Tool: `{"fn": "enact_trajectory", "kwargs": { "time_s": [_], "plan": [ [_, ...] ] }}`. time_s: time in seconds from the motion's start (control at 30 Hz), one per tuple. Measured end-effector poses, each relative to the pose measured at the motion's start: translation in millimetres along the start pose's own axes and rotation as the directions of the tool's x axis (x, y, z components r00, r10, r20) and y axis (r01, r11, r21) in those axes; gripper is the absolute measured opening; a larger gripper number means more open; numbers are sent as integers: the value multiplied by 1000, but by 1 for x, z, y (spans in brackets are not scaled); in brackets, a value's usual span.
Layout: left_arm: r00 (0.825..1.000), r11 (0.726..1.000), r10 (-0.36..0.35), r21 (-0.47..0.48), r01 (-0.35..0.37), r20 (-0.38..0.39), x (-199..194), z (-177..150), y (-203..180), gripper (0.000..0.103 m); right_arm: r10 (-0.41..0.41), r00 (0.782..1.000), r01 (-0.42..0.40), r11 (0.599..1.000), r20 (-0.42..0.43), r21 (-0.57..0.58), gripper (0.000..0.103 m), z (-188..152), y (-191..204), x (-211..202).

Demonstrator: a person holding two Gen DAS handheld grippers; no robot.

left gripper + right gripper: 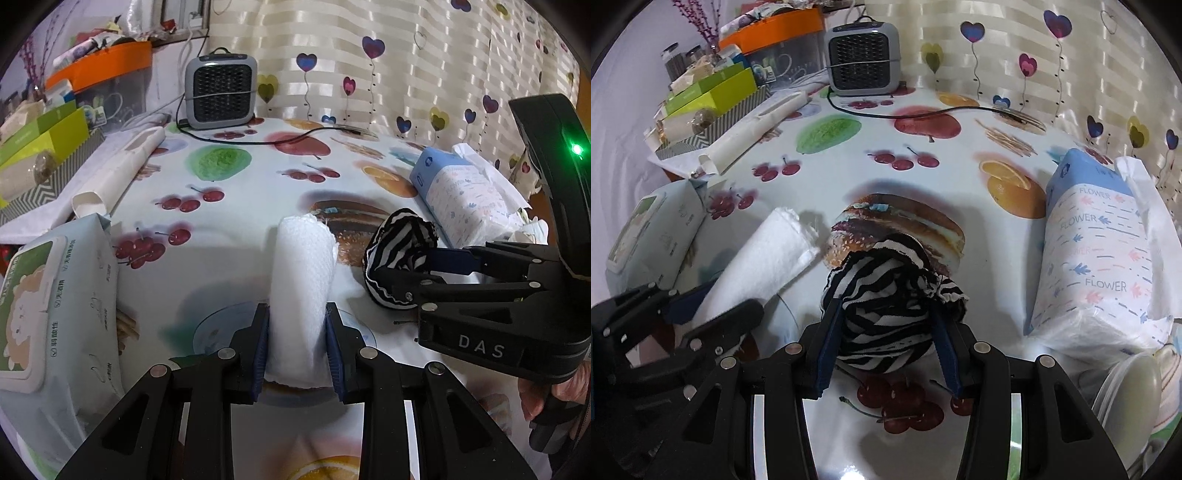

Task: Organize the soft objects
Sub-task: 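Grasp the rolled white towel with the left tool while the right tool grasps the striped cloth, then carry the rolled towel and striped cloth with both tools over the tray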

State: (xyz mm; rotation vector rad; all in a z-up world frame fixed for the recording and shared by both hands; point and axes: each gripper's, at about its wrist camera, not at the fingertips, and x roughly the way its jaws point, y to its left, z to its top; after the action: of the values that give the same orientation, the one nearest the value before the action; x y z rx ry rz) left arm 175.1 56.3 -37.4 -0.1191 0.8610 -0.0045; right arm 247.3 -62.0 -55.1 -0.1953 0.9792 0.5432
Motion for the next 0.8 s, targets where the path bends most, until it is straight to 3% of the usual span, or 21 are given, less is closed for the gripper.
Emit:
{"fn": "enact_trajectory", "kwargs": {
  "time_s": [0.07, 0.17, 0.27, 0.8],
  "plan": [
    [1000, 1000, -2, 2, 2, 0, 0, 0, 0, 27, -13, 1000, 13, 1000, 4, 3, 47, 0, 1, 1],
    [1000, 1000, 0, 1, 0, -2, 1, 0, -1, 27, -45, 999, 45, 999, 21, -7, 25, -2, 4, 1],
    [1000, 1000, 0, 3, 0, -2, 1, 0, -2, 27, -25, 999, 24, 1000, 28, 13, 18, -3, 1, -2],
    [1000, 1000, -1, -10, 1, 14, -8, 1, -4, 27, 39, 987, -44, 999, 154, 30, 16, -25, 8, -58]
  ]
}}
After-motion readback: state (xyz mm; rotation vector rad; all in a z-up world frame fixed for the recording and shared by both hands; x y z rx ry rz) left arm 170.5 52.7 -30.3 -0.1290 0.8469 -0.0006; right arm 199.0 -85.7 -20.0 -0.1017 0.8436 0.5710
